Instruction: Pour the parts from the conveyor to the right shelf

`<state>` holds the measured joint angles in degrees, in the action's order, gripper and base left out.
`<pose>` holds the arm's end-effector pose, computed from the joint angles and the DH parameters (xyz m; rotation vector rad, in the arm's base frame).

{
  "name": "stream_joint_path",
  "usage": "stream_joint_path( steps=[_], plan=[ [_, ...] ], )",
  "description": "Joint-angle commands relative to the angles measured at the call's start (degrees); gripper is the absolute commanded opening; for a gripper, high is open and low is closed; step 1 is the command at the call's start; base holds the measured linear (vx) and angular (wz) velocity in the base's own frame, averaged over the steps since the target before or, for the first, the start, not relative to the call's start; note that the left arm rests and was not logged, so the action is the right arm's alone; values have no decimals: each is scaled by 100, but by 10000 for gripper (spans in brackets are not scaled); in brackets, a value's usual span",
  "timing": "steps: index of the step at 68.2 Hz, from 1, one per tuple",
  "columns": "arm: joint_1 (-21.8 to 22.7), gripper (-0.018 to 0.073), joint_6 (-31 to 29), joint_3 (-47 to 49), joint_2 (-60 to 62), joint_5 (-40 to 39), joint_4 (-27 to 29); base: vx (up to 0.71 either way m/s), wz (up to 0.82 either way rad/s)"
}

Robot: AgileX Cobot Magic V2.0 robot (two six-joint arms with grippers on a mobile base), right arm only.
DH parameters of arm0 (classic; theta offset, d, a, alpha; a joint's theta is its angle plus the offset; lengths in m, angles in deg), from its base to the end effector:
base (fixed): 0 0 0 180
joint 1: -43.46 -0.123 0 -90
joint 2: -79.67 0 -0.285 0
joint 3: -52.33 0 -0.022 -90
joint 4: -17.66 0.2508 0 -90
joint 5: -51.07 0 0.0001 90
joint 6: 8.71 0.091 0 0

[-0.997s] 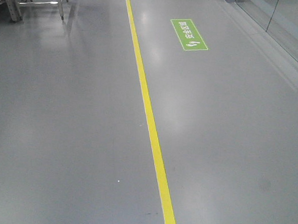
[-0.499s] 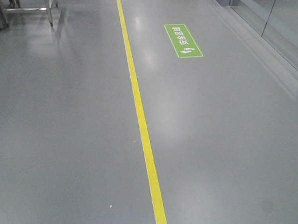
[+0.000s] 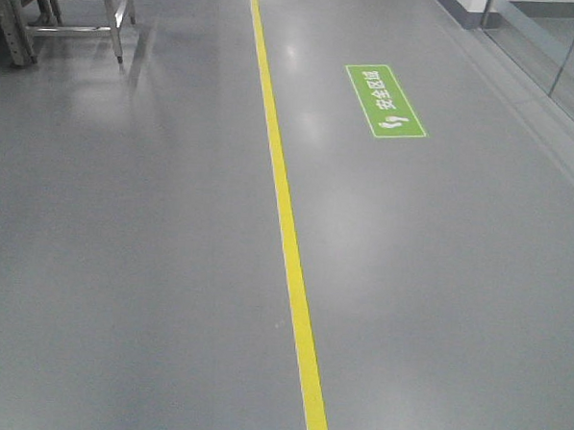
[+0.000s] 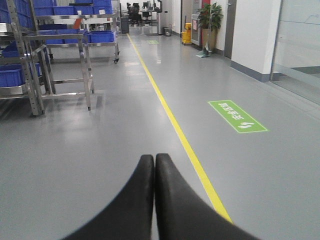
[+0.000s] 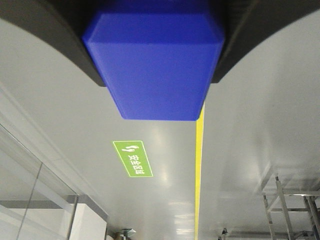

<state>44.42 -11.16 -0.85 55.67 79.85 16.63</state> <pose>0.0667 -0.0019 0.2909 -0.0326 1.8494 -0.0605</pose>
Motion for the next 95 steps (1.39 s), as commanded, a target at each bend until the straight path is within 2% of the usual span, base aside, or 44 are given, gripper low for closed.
stream_joint_path(
  steps=[1, 49, 95],
  plan=[
    [10, -6, -18, 161, -55, -470, -37, 49, 16],
    [10, -6, -22, 161, -55, -470, -37, 56, 7],
    [10, -6, -22, 161, -55, -470, -37, 69, 5]
  ],
)
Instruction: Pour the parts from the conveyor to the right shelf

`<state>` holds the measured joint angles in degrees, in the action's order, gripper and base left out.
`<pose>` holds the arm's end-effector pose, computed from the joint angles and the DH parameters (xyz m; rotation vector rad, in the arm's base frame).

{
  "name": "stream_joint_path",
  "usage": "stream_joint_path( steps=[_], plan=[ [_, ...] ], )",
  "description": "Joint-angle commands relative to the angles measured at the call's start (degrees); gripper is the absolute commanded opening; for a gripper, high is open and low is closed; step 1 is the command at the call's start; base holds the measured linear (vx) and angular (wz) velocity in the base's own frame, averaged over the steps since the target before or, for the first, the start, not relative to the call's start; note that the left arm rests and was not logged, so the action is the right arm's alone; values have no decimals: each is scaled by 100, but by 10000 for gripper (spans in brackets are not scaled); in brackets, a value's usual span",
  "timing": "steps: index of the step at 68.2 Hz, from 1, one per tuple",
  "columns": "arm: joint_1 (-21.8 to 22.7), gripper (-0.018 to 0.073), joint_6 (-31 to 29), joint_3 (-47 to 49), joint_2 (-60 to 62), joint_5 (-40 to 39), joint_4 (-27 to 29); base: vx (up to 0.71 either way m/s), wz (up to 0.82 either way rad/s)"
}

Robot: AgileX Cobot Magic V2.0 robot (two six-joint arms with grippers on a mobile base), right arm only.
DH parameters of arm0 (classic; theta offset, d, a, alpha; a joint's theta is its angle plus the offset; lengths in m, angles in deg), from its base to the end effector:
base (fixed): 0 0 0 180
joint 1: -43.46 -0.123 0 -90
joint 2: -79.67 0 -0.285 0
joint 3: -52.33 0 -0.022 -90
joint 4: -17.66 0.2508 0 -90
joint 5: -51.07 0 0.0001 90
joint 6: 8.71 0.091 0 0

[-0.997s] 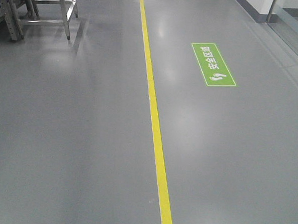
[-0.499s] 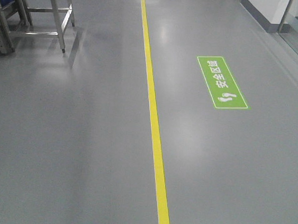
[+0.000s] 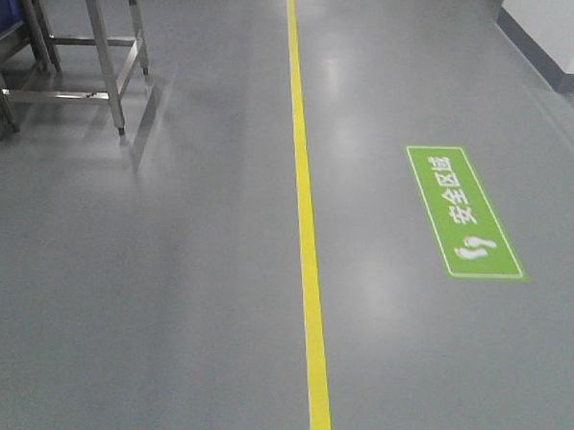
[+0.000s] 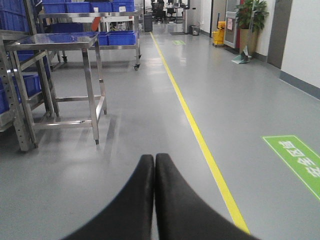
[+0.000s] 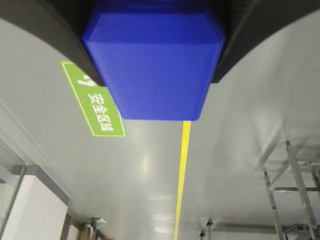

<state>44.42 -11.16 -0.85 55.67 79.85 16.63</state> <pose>0.0667 -0.0019 0.2909 -0.0326 1.8494 -0.0605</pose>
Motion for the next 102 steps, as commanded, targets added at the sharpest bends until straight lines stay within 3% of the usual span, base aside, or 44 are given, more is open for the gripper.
stream_joint_path(
  steps=[1, 102],
  plan=[
    [10, -6, -22, 161, -55, -470, -37, 72, 11],
    [10, -6, -22, 161, -55, -467, -37, 74, 1]
  ],
)
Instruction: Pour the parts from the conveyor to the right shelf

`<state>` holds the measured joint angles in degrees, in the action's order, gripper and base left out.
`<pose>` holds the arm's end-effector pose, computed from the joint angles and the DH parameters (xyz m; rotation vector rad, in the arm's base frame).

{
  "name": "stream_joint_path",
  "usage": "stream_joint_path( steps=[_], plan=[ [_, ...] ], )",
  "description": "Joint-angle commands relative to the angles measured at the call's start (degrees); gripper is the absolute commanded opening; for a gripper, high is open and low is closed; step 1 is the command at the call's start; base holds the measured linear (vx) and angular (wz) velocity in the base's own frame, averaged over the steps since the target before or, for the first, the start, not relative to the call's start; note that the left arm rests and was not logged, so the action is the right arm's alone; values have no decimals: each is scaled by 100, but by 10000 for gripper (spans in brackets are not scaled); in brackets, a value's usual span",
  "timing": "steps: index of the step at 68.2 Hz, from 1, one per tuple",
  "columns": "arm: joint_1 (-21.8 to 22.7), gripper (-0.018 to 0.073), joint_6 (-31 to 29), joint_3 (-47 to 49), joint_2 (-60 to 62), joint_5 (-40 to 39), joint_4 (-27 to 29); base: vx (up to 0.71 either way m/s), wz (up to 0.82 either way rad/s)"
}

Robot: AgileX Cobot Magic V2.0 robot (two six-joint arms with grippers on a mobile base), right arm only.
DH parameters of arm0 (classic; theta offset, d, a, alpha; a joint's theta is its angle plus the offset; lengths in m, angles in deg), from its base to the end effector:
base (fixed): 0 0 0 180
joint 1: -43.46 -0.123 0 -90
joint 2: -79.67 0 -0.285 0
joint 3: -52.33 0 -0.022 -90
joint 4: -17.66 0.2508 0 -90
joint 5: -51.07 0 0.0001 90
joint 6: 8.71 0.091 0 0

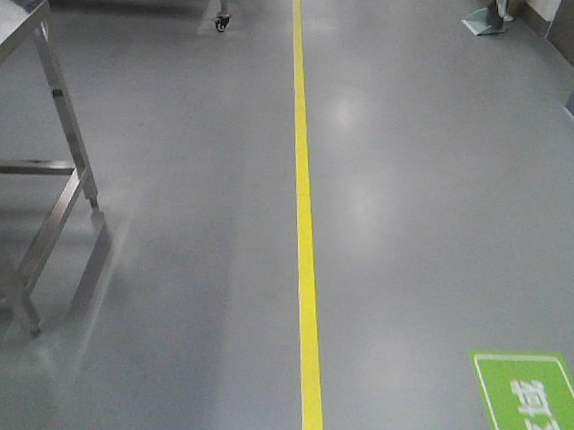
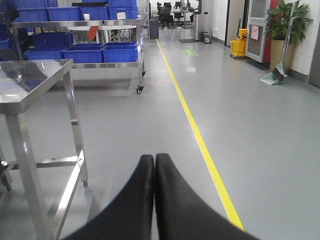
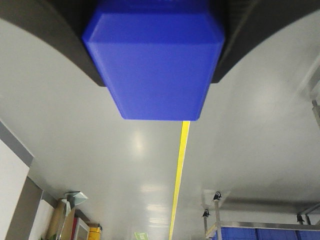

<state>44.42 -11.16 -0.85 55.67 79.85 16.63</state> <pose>0.0667 -0.0019 0.2909 -0.0326 1.8494 -0.0605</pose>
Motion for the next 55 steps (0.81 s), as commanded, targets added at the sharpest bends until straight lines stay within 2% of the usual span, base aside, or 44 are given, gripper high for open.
stream_joint_path(
  steps=[1, 55],
  plan=[
    [10, -6, -22, 161, -55, -467, -37, 76, 3],
    [10, -6, -22, 161, -55, -467, -37, 75, 1]
  ],
)
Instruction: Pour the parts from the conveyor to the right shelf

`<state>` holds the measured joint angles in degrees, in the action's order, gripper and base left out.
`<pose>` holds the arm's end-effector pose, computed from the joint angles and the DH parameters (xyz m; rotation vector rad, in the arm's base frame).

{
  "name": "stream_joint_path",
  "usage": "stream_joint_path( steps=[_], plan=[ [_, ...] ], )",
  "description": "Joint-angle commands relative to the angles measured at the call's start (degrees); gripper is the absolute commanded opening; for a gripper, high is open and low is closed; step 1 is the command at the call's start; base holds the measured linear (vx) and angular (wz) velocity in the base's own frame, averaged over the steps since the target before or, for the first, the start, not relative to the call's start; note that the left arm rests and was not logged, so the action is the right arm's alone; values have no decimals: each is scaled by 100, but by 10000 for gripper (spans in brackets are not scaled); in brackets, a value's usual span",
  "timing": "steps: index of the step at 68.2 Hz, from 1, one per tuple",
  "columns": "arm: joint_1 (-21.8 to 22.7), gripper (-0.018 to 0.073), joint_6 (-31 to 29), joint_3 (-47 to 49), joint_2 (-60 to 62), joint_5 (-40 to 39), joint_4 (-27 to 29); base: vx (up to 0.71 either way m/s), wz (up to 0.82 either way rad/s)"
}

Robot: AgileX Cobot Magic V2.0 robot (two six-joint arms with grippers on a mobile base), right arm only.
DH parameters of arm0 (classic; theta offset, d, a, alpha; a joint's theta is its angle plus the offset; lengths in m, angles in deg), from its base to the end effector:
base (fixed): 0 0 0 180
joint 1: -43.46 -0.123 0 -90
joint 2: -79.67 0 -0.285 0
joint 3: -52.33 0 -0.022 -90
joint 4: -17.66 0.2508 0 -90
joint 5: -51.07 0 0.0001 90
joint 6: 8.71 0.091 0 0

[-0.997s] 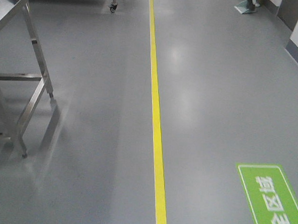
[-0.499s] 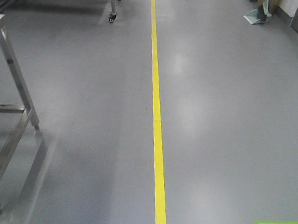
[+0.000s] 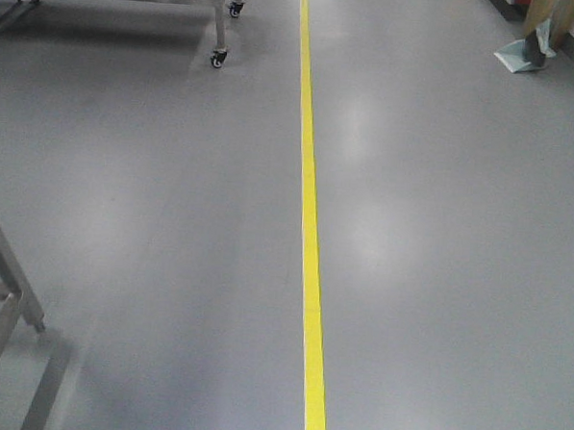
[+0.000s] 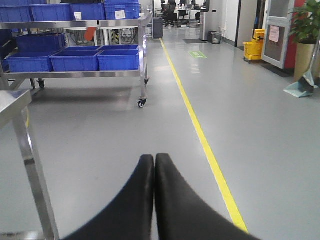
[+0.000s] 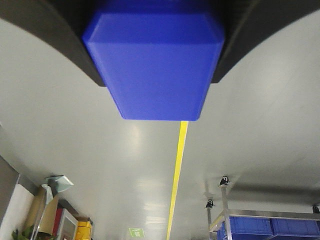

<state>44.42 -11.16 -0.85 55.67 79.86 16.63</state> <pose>0.0667 -0.0019 0.2909 -0.0326 1.8496 -0.0605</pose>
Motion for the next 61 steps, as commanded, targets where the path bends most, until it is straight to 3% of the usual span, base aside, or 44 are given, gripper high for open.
stream_joint_path(
  steps=[1, 61],
  plan=[
    [10, -6, -22, 161, -55, -468, -37, 75, 10],
    [10, -6, -22, 161, -55, -468, -37, 71, 4]
  ],
)
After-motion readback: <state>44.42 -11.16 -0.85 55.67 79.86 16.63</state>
